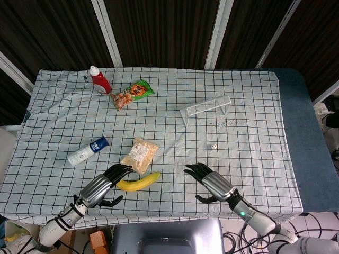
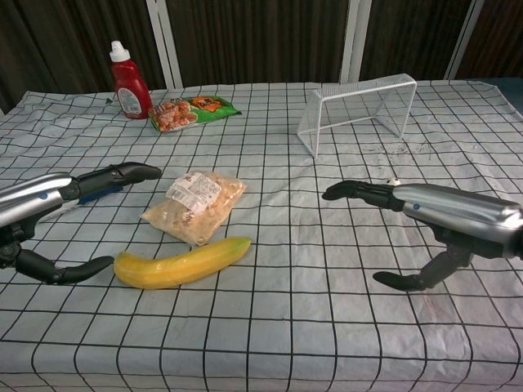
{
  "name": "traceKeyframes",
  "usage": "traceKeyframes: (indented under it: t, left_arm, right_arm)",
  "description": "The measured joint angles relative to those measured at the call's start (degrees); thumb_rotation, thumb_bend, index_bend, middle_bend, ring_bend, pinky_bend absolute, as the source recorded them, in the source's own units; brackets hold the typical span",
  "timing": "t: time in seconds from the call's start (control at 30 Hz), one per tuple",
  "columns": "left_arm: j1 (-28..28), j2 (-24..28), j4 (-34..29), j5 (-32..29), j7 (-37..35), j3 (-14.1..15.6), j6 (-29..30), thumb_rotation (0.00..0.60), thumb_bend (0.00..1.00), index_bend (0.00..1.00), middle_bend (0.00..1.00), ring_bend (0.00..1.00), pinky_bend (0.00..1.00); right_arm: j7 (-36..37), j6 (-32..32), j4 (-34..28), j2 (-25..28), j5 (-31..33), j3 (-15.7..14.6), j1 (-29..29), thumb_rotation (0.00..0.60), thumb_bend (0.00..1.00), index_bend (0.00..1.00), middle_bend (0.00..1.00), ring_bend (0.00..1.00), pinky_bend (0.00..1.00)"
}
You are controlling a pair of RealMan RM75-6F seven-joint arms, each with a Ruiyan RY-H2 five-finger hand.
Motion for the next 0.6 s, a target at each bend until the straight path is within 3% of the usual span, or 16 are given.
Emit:
traceKeyframes:
  t: [0.37, 0.5, 0.6]
  left_arm:
    - [-0.3, 1.0, 1.6, -2.5, 1.8, -0.1, 0.3, 0.600, 0.41, 0.00, 0.03, 0.00, 0.04]
    - [1.7, 2.3, 4.6, -3.7, 8.3, -0.4, 2.6, 0.600, 0.41, 0.00, 0.03, 0.00, 0.04]
    - [4.9, 2.9, 8.5, -5.9, 15.3, -1.0, 6.1, 0.600, 0.41, 0.00, 0.03, 0.00, 0.04]
  right_arm:
    - [-3.7, 1.2, 0.4, 0.9, 2.0, -0.1, -0.4, 0.600, 0.30, 0.00, 0.00, 0.00, 0.00]
    - [-7.2, 3.3, 1.1, 3.2, 5.1, 1.0, -1.9, 0.600, 0.39, 0.01, 0.00, 0.00, 0.00]
    - [-10.0, 5.3, 2.8, 4.4, 7.2, 2.0, -3.3, 0.600, 0.46, 0.10, 0.00, 0.00, 0.00]
